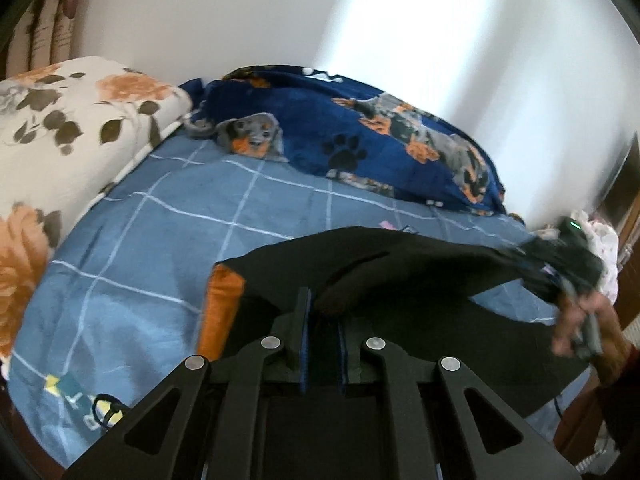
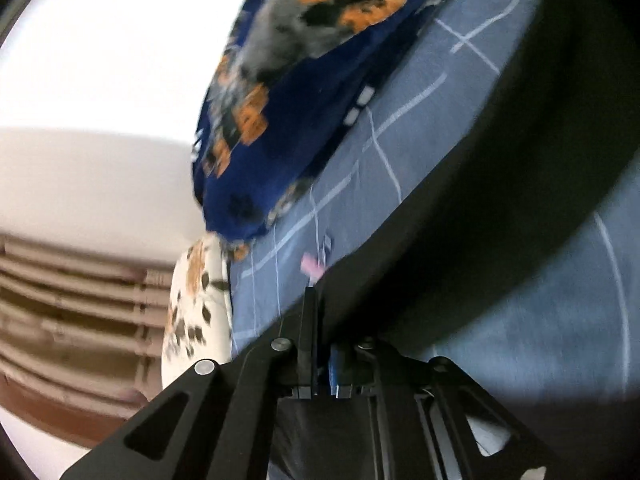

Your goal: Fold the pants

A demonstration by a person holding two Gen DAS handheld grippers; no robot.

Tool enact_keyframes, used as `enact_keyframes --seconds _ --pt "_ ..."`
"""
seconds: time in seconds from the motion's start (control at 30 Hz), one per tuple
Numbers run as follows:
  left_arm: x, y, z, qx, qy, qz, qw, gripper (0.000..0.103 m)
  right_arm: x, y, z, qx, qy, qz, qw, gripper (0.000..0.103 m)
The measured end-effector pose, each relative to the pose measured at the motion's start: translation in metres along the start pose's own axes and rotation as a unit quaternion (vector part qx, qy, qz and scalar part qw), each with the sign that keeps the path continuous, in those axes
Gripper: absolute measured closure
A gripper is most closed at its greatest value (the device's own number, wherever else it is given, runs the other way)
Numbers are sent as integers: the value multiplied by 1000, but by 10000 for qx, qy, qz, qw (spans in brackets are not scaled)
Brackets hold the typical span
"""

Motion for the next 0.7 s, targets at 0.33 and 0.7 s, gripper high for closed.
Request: enact_keyframes --seconds 0.33,0.7 --pt "29 21 -23 -511 180 34 9985 88 134 -31 -38 180 397 -216 9988 98" --pt "70 47 -23 -1106 491 -71 9926 88 182 -60 -20 498 840 98 9952 98"
Point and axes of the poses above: each gripper's, at about its wrist camera, not at the fingertips, and z roughly the way its jaws point, y to its left, x to its underside, the point moved 1 cm from there along z, roughly the way its jaws point, and after that the axes turned 7 degrees about x, right-handed, at the moved point
